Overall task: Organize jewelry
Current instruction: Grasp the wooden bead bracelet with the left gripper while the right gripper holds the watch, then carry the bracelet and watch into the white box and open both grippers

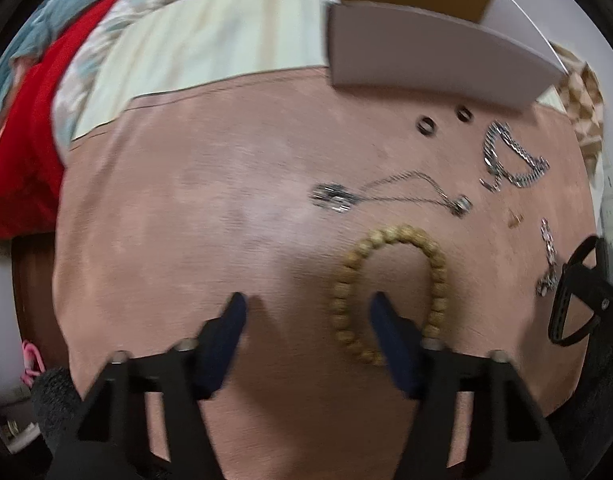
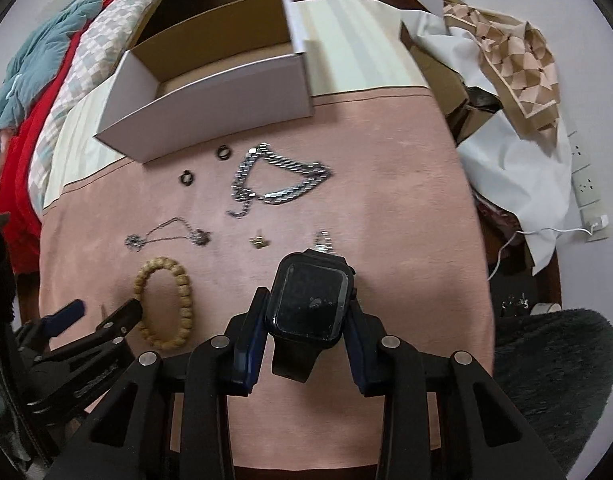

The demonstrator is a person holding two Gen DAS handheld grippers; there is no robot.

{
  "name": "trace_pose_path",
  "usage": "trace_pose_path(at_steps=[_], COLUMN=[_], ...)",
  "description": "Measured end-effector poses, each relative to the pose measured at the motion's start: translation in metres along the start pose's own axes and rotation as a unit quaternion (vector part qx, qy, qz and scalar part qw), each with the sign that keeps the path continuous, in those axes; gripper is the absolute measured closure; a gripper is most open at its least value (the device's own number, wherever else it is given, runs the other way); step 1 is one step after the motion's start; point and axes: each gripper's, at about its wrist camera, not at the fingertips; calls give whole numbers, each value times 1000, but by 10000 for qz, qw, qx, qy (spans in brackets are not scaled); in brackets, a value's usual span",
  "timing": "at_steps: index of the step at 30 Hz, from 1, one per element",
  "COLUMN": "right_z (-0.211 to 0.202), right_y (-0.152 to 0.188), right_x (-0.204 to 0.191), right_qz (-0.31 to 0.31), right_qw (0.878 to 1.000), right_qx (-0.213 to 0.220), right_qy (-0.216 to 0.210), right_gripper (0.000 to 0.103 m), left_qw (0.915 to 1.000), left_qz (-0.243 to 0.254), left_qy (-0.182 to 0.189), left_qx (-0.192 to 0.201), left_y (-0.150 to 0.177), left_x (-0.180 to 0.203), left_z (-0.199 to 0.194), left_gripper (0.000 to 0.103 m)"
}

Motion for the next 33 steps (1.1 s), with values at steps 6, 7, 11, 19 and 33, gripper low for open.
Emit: trace_pose_path(at_steps=[6, 7, 11, 19, 33], right_z=[1, 1, -1, -30, -75], right_y=[2, 3, 4, -6, -117], right_x=[11, 13, 18, 22, 32], right_qz=[134, 142, 177, 224, -58], right_qw=[9999, 9999, 9998, 9989, 9911], right_qx=[-11, -16, 24, 368, 1144], right_qy=[53, 46, 25, -176, -685], right_gripper=[66, 66, 66, 66, 67], left_qw=[9996, 9995, 9988, 9928, 9780], left_qz=[237, 254, 186, 173, 259], left_qy=[124, 154, 355, 932, 1462], left_qx=[111, 136, 293, 730, 1467], left_y=[7, 8, 9, -5, -114], left_x=[16, 18, 20, 26, 45], left_z=[-3, -5, -19, -89, -162], left_gripper=[96, 96, 96, 96, 96])
Point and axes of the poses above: each gripper's, at about its wrist camera, not at the fingertips, and z roughly the way its jaws point, x to its right, y to its underside, and after that the axes turned 15 degrees about -z, right-handed
